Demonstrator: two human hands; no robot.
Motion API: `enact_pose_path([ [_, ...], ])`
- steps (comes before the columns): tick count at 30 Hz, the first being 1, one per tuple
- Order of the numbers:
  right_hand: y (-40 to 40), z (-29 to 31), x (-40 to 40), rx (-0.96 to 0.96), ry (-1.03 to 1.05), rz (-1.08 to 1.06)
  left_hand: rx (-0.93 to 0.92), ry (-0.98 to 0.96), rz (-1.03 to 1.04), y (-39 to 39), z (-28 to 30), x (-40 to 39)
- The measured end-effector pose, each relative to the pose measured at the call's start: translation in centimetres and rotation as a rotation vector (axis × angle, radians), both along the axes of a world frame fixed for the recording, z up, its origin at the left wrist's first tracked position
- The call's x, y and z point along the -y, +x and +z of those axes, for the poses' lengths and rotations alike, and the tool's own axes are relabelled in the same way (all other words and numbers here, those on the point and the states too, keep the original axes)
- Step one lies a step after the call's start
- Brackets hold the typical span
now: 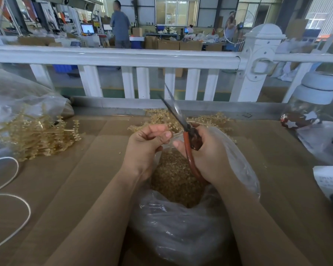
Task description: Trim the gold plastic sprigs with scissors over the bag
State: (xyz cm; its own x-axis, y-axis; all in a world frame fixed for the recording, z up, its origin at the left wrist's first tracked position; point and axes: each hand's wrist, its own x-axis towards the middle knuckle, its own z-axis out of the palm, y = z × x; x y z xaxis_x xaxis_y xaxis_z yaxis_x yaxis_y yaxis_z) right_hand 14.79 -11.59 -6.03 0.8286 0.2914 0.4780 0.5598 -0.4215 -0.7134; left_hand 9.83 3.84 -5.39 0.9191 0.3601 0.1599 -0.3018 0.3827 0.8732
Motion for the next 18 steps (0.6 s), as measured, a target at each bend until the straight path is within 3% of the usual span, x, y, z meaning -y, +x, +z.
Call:
enact_pose_path([
  [5,-0.48,0.04,0.04,0.188,-0.173,-0.095,0.012,-0.012,0.028,-0.25,0.31,0.24],
  [10,-0.72,-0.14,-0.15,0.361,-0.193,-0.188,0.039,0.071,0.087,-0.40,0.40,0.50],
  [18,-0.51,-0.12,0.24,0.318,-0.307,-0.254,0.076,0.183,0.213,-0.36,0.58,0.40],
])
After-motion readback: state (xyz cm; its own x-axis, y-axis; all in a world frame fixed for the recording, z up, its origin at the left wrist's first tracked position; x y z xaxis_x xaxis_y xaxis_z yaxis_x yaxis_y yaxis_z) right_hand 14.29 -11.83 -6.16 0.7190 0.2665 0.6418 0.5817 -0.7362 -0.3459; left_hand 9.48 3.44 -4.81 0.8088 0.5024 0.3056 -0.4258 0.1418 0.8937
